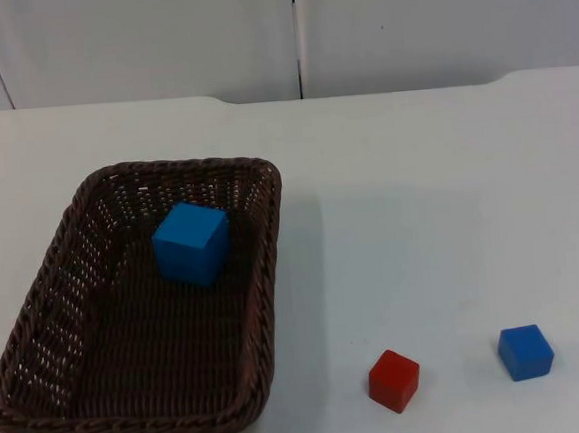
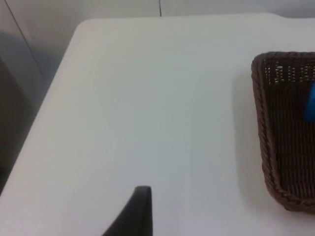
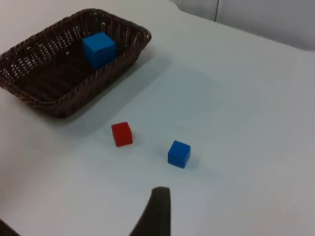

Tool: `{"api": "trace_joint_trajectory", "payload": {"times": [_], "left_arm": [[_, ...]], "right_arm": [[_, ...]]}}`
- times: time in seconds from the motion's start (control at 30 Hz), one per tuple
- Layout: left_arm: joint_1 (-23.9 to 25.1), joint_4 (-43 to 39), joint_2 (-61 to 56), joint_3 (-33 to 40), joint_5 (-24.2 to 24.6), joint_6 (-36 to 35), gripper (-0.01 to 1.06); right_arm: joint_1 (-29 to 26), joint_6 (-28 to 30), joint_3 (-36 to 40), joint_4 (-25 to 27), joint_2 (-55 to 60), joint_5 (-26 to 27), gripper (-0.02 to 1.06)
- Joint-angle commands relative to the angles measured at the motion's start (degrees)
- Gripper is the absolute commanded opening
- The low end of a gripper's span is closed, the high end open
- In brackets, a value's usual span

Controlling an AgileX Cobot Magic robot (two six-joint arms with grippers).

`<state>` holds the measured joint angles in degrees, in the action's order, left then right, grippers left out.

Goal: Pick up the basket with the left hand and place the largest block into the basket with the right hand.

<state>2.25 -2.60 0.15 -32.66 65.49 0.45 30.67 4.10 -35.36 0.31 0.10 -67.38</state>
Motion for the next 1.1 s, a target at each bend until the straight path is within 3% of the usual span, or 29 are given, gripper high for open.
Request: {"api": "trace_joint_trajectory", "payload": {"times": [0.0, 0.23, 1.0, 1.07], "left_arm": [[-0.2, 0.0, -0.2, 1.1, -1.5, -0.1, 1.05], [-0.2, 0.0, -0.2, 4.0, -3.6, 0.0, 1.05], [-0.2, 0.6, -0.2, 4.3, -4.0, 0.1, 1.05], [-0.2, 0.6, -0.2, 4.3, -4.0, 0.1, 1.05]], "right_arm": [[-0.2, -0.9, 2.0, 0.2, -0.1, 0.9, 0.78], [-0.2, -4.1, 4.7, -0.3, -0.1, 5.6, 0.78], [-0.2, 0.5, 5.9, -0.3, -0.1, 5.6, 0.79], [-0.2, 0.6, 5.9, -0.3, -0.1, 5.6, 0.82]]}}
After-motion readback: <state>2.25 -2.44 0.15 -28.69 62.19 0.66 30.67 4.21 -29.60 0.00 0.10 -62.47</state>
